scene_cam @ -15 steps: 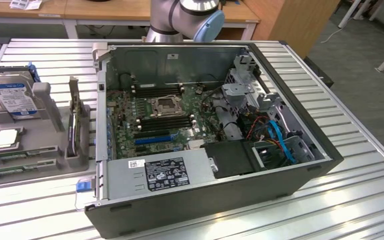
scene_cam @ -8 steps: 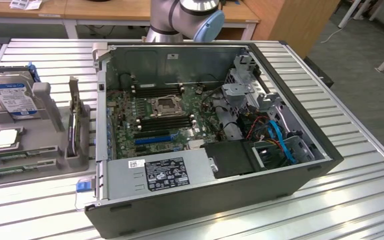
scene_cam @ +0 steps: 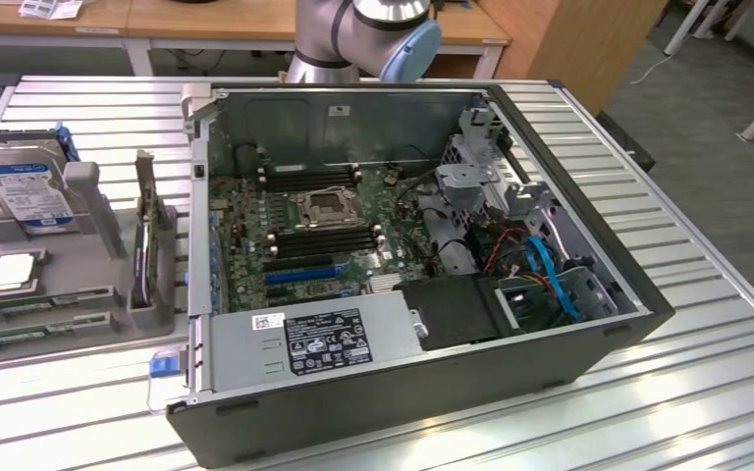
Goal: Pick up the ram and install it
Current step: 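Pick up the ram and move it above insertion slot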
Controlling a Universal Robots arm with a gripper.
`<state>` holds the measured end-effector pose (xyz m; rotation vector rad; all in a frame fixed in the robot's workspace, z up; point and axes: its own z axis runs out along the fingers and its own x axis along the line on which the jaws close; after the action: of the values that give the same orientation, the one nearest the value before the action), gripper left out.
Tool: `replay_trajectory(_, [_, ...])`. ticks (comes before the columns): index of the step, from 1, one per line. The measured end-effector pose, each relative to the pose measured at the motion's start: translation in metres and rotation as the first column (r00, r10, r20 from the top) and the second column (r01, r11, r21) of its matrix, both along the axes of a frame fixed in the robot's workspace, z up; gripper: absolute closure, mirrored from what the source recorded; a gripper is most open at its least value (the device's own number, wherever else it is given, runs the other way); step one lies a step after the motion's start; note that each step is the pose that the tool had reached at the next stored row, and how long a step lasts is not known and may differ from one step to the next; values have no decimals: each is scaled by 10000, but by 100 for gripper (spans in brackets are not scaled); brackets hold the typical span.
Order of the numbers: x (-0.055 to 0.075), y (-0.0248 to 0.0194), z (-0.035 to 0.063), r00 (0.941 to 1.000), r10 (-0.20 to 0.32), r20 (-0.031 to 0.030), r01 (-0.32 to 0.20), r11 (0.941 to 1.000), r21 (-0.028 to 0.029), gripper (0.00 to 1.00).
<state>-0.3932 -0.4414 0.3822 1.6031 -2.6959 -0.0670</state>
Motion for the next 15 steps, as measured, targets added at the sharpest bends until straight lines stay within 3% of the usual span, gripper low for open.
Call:
replay_trajectory(8, [0, 0, -8, 9945, 1044, 0, -1044, 9945, 0, 90])
replay_trajectory(15, [0, 1, -17, 9807, 1955, 1, -1955, 9807, 0, 90])
